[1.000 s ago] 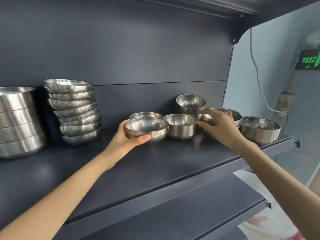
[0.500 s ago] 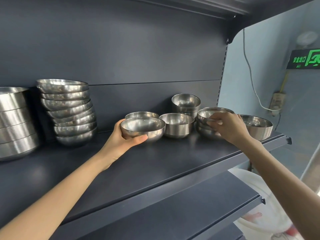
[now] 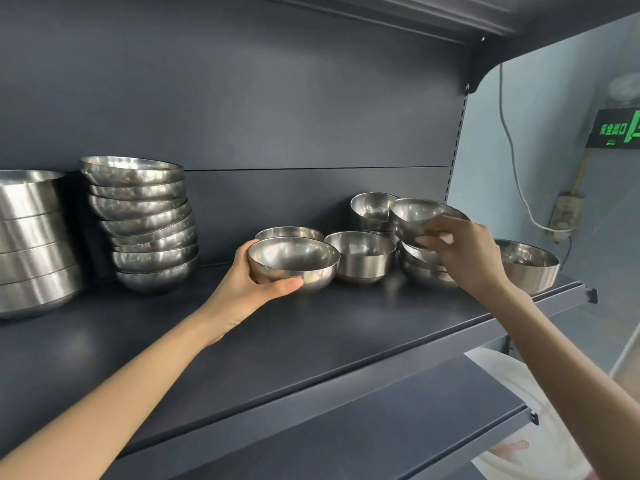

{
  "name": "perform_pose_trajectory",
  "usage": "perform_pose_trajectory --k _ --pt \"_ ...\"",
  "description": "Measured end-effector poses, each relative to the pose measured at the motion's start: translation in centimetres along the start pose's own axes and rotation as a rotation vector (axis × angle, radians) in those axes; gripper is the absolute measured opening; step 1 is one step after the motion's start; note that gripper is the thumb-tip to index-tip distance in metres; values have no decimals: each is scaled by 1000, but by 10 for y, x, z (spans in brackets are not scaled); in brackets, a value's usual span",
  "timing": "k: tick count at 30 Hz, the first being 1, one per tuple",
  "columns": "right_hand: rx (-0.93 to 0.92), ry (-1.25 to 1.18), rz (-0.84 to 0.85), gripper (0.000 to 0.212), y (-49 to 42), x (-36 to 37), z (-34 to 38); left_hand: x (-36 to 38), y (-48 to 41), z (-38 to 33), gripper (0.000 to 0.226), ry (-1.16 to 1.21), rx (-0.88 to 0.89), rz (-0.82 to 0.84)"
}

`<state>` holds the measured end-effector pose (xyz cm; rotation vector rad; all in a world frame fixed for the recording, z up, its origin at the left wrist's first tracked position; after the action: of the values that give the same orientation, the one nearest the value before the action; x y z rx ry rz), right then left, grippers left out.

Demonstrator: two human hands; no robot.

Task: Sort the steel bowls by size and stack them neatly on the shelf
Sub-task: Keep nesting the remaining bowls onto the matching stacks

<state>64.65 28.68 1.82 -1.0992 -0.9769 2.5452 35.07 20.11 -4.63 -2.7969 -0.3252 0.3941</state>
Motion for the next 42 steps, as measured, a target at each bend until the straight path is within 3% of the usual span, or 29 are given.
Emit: perform_pose_trajectory --k 2,6,12,26,30,39,42 --pt "-43 -80 12 10 0 2 15 2 0 -1 78 -4 6 15" --pt "-125 -285 92 7 8 12 51 3 2 -3 97 -20 15 42" --pt "-176 -506 316 3 25 38 97 5 5 -7 93 -26 11 41" --pt "-285 -542 545 3 33 62 115 -4 0 -3 82 -49 -7 -12" --pt "-289 -526 578 7 30 62 114 -5 -1 -3 106 -37 23 13" --pt "-311 -491 601 5 28 68 119 -8 -3 2 97 32 43 8" --pt "-322 -457 638 9 30 68 117 -7 -4 3 121 24 41 21"
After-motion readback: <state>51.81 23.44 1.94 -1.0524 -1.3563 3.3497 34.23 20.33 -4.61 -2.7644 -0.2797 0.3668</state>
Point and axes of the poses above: each hand's wrist, its own y-axis away from the middle knuckle, its own x-axis out of the palm, z = x × y, the point moved 5 cm from there along -y, towards the middle knuckle, and after that the axes turned 3 degrees about -y, right-handed, at the moved point
